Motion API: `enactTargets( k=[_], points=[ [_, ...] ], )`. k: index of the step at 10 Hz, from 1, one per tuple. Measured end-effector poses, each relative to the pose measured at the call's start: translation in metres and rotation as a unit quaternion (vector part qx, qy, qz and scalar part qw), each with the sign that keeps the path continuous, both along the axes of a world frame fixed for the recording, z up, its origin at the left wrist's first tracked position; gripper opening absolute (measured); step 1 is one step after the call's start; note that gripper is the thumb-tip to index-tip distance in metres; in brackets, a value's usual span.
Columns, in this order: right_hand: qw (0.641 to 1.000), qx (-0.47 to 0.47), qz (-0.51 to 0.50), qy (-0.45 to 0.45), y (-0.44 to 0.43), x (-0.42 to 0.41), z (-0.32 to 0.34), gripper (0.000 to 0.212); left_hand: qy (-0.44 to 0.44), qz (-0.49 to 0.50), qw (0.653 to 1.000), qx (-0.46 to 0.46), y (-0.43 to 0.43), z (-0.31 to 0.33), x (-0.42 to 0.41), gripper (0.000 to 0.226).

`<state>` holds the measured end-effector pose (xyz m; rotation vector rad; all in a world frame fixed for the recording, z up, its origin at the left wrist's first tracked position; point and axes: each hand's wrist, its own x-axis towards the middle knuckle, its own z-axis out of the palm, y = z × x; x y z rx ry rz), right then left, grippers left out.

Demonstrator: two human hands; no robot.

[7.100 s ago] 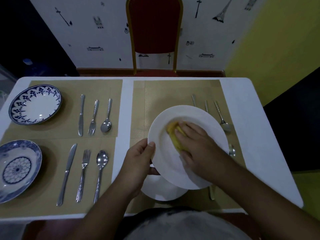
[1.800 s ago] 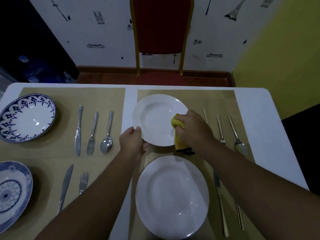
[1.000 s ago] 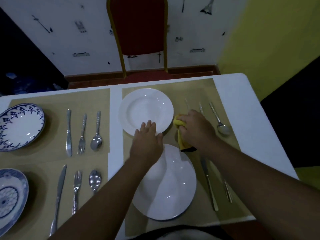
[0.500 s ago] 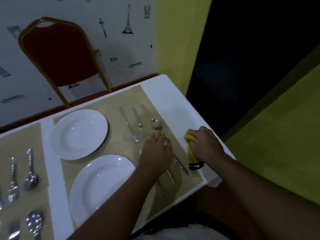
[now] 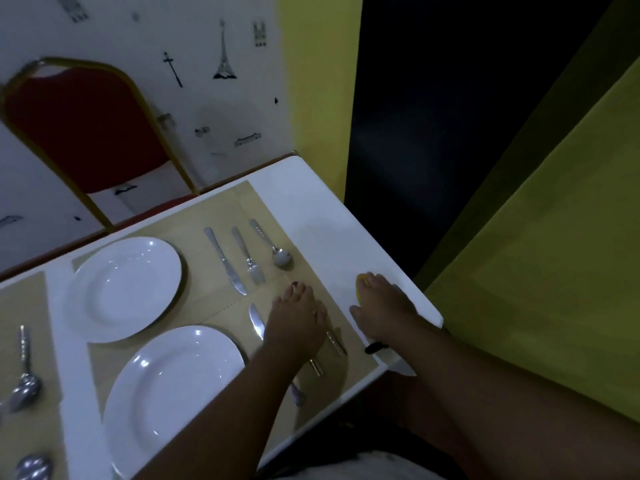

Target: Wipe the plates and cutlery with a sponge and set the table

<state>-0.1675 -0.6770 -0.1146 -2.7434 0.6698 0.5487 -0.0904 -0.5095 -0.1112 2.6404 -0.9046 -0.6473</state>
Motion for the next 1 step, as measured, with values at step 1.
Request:
enactTargets(
  k=[1],
  points=[
    [0.998, -0.02, 0.055, -0.027, 0.0164, 0.0283, 0.0245, 0.063, -0.042, 0.01, 0.999, -0.001, 0.0142, 0.0158, 0.019, 0.056]
  ],
)
